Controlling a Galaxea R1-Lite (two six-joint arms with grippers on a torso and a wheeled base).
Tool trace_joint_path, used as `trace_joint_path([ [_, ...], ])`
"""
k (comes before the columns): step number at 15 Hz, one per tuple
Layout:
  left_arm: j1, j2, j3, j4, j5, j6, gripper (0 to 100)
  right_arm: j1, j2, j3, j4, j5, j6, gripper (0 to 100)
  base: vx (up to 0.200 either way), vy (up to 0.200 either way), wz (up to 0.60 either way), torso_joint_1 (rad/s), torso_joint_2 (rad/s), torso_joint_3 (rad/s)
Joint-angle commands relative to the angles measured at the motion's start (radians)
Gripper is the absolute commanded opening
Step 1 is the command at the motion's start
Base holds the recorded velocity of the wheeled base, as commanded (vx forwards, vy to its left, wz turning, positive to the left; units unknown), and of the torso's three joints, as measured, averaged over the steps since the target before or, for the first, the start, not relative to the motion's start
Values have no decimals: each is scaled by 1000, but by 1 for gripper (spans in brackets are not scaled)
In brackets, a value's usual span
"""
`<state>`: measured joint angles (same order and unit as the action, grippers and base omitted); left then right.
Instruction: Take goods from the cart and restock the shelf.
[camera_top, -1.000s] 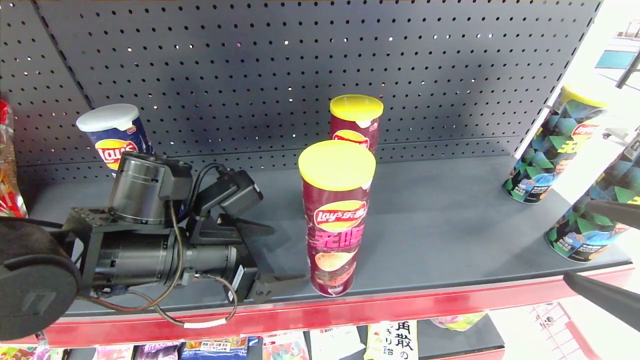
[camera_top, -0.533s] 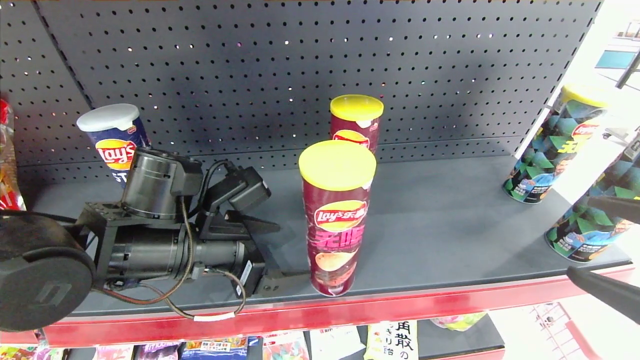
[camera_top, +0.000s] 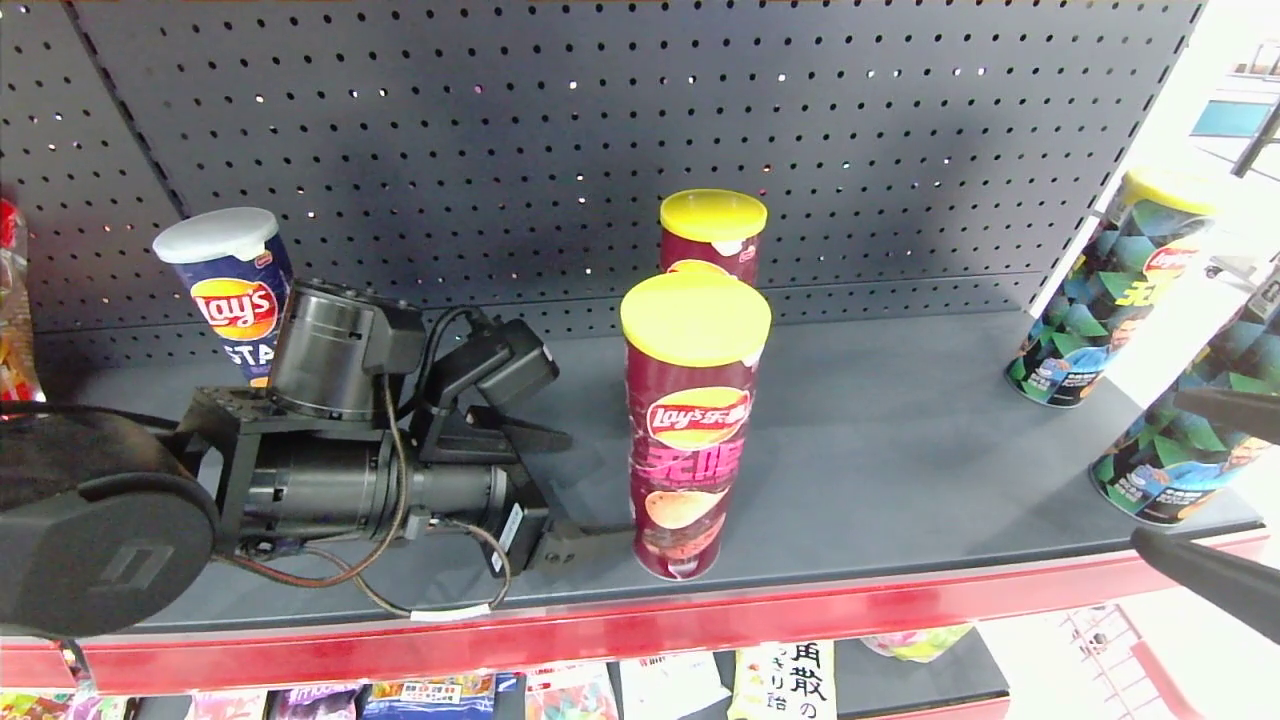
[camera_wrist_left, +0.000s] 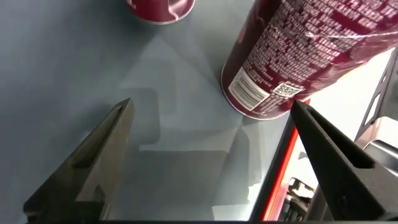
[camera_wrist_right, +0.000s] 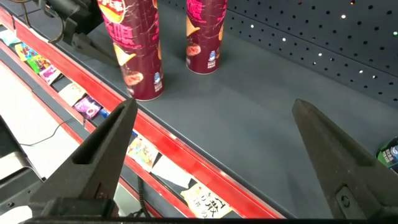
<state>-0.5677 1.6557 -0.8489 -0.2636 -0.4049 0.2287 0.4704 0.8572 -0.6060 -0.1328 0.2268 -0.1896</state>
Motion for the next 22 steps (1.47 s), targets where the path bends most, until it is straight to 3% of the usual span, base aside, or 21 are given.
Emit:
trace_joint_path([
  [1,-6,10,-5,0,0,0,100,1,2,0,1,0,-1,100,0,0,0,0,0,0],
  [16,-17,24,-25,0,3,0,100,1,2,6,-1,0,-1,100,0,0,0,0,0,0],
  [17,-9,-11,-13,0,24,-2,100,1,-1,14,1,-1,-1,100,0,0,0,0,0,0],
  [20,98,-208,54,6,132,-5,100,-42,-38,80,1,-15,-1,100,0,0,0,0,0,0],
  [21,111,-228,64,7,140,-5,100,-52,-43,86,-1,-20,-1,100,0,0,0,0,0,0],
  [22,184,-424,139,67,196,-5,100,-105,-92,110,-1,-38,-1,100,0,0,0,0,0,0],
])
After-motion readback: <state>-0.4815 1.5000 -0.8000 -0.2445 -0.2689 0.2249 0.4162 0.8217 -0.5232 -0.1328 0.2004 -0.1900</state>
